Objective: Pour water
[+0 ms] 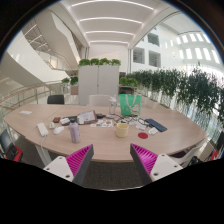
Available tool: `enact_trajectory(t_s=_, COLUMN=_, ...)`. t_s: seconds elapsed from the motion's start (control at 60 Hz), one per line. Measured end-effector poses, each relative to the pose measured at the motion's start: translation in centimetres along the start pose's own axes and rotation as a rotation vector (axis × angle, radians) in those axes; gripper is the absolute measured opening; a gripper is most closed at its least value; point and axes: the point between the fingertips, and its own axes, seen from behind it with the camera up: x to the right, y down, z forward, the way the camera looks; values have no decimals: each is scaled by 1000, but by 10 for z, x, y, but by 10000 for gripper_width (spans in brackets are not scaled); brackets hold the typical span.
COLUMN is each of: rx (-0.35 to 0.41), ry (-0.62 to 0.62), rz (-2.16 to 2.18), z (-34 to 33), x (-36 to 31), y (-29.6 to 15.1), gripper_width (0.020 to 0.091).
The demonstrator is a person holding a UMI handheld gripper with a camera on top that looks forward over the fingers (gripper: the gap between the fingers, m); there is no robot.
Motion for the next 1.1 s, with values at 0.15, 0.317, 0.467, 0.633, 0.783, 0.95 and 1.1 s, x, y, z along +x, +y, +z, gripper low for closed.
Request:
enact_trajectory(t_s=0.15, rx=80, ry=-71, rz=-12, z=22, x=-50, y=9, gripper_width=825)
enact_trajectory(t_s=0.317, rx=114, ry=-161, rz=9, z=95, x=-116, y=41, gripper_width=827)
enact_trajectory(t_s=0.467, rx=128, ry=-274, rz=37, z=193, x=-208, y=43, gripper_width=822)
enact_trajectory(t_s=0.633, rx=155, ry=-297, rz=15, z=303, x=-260, y=34, gripper_width=823)
enact_trajectory(t_s=0.783, rx=171, ry=-253, rz=-38, z=372, x=-271, y=19, gripper_width=814)
enact_trajectory(t_s=0.95, rx=157, ry=-266, rz=-3, z=407, x=-274, y=17, gripper_width=539)
enact_trajectory(t_s=1.1, rx=177, ry=-284, rz=5, z=410, x=-277, y=15, gripper_width=503)
